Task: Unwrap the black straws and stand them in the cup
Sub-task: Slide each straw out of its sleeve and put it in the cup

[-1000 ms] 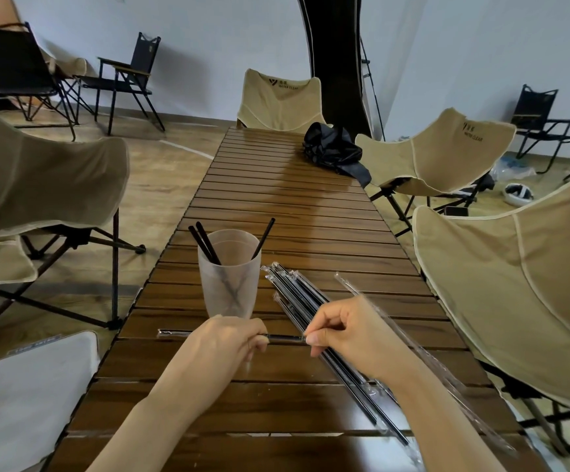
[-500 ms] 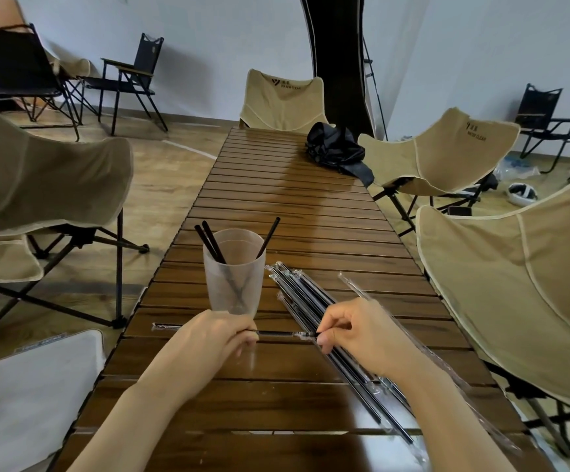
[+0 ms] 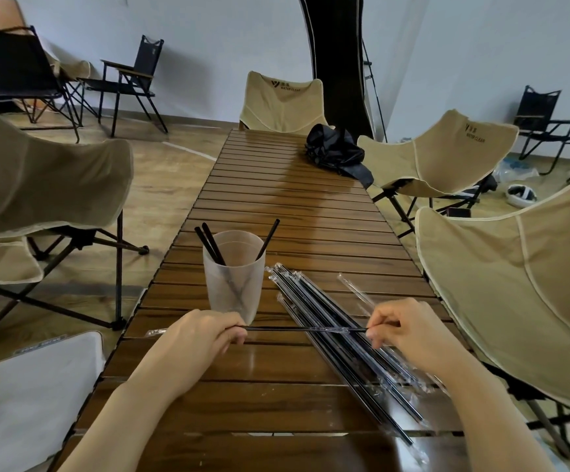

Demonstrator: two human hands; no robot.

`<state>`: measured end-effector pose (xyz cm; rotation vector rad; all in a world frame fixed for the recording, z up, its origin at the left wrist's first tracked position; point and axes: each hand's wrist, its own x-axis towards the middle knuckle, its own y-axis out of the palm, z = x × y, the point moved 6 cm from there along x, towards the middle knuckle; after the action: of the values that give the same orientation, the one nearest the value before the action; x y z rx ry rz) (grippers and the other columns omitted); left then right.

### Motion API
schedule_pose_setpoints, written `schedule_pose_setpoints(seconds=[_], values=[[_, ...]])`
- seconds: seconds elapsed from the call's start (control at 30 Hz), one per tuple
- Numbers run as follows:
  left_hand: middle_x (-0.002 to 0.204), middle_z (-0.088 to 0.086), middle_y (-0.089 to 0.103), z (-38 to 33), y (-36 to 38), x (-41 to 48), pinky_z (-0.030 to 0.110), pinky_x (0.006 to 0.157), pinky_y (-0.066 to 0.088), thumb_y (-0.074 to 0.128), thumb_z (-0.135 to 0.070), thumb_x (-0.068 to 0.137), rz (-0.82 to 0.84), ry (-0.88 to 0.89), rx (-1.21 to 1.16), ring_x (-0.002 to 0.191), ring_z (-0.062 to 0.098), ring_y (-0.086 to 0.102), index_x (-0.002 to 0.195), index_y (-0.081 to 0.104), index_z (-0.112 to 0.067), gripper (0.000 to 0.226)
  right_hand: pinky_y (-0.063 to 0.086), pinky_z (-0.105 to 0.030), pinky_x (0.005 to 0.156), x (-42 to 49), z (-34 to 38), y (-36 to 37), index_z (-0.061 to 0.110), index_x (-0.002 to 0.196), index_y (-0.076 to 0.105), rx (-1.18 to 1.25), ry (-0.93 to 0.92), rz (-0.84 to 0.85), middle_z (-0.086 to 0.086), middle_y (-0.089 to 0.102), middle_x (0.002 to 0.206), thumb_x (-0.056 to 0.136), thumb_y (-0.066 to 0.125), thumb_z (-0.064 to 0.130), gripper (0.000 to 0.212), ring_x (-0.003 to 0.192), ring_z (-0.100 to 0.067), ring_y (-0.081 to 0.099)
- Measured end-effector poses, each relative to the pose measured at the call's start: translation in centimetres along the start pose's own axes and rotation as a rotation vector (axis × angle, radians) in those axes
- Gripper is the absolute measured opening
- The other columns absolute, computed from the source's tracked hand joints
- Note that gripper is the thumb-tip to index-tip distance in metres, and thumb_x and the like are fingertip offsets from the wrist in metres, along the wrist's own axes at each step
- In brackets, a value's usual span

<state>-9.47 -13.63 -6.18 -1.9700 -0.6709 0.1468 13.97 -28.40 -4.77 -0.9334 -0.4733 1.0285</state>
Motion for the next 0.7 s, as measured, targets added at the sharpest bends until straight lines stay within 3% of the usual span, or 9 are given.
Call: schedule_pose_setpoints(seconds=[0.13,0.27,0.4,0.6,0.7], values=[[0.069,-0.011,0.056,0.6,-0.3,-0.2,0.01,0.068,0.037,0.048,-0.025,0.097,-0.006,-0.016,-0.002,0.07,0.004,0.054,0.08,0.058,-0.031,0.021,0.041,-0.008,0.064,0.0,-0.6,-0.3,0.028,0.069,0.069,0.028,0.018,-0.012,0.015,0.07,0.065,0.081,0.074,0.019,0.015,0.061,0.01,0.063],[0.071,-0.01,0.057,0.7,-0.5,-0.2,0.012,0.07,0.038,0.049,-0.024,0.097,-0.014,-0.012,-0.009,0.072,0.004,0.054,0.083,0.061,-0.028,0.019,0.041,-0.004,0.06,0.5,0.9,0.6,0.038,0.076,0.072,-0.018,-0.058,0.038,0.021,0.067,0.07,0.078,0.076,0.025,0.013,0.071,0.013,0.058],[0.07,-0.011,0.056,0.3,-0.5,-0.2,0.007,0.068,0.035,0.05,-0.025,0.096,-0.016,0.024,0.007,0.07,0.002,0.052,0.083,0.061,-0.029,0.018,0.046,-0.007,0.063,0.8,0.9,0.8,0.029,0.083,0.076,-0.036,-0.058,0.04,0.014,0.071,0.073,0.081,0.074,0.019,0.011,0.07,0.008,0.062],[0.063,-0.01,0.055,1.5,-0.9,-0.4,0.007,0.07,0.037,0.051,-0.022,0.096,-0.053,-0.036,-0.004,0.069,0.003,0.054,0.078,0.062,-0.029,0.022,0.04,-0.009,0.062,0.3,-1.2,-0.5,0.039,0.072,0.069,-0.102,0.018,-0.03,0.015,0.068,0.072,0.081,0.073,0.02,0.022,0.069,0.005,0.061],[0.061,-0.013,0.054,0.8,-0.7,-0.4,0.005,0.07,0.036,0.051,-0.023,0.096,-0.05,-0.008,0.006,0.072,0.001,0.054,0.074,0.06,-0.033,0.025,0.042,-0.006,0.061,0.6,-0.1,0.5,0.037,0.076,0.072,-0.08,-0.049,0.01,0.019,0.068,0.072,0.081,0.074,0.025,0.013,0.071,0.009,0.061]])
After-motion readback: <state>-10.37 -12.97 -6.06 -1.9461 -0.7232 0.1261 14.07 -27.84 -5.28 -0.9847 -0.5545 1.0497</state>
